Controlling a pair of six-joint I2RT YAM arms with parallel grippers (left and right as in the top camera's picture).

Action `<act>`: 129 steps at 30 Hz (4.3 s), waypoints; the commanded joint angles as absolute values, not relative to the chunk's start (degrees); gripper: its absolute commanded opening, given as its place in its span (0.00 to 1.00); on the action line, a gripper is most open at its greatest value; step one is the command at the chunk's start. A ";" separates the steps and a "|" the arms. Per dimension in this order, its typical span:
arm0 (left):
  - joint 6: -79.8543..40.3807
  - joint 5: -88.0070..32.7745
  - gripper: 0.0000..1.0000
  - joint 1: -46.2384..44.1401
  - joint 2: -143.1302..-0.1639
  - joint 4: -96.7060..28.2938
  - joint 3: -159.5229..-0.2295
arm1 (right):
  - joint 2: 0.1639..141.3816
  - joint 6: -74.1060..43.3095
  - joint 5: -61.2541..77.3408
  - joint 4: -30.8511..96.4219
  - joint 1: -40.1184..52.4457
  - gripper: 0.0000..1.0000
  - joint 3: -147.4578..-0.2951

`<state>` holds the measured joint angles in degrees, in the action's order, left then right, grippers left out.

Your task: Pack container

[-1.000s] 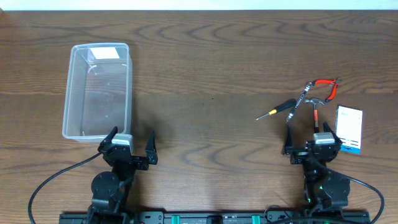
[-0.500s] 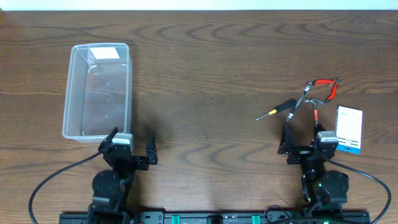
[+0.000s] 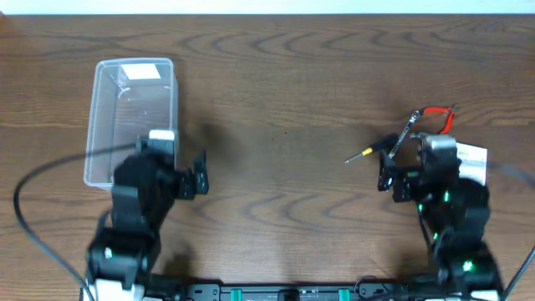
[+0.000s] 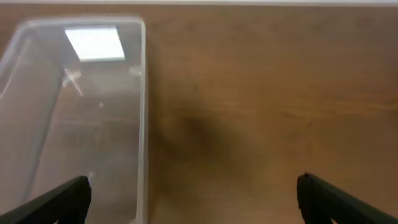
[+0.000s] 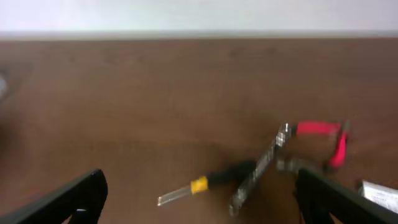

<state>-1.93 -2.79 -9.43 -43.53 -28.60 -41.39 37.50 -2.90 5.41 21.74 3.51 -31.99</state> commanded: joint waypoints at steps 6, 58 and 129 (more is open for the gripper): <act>-5.15 -2.39 0.98 -8.23 -61.56 -53.67 -68.55 | 58.43 0.91 6.15 47.55 3.73 0.99 -57.69; -16.88 -0.60 0.98 2.59 -90.35 -48.66 -79.37 | 65.65 0.95 12.27 54.98 3.73 0.99 -63.92; -23.92 -6.37 0.44 13.78 -90.78 -45.56 -81.08 | 65.65 0.95 10.35 59.07 3.73 0.99 -63.92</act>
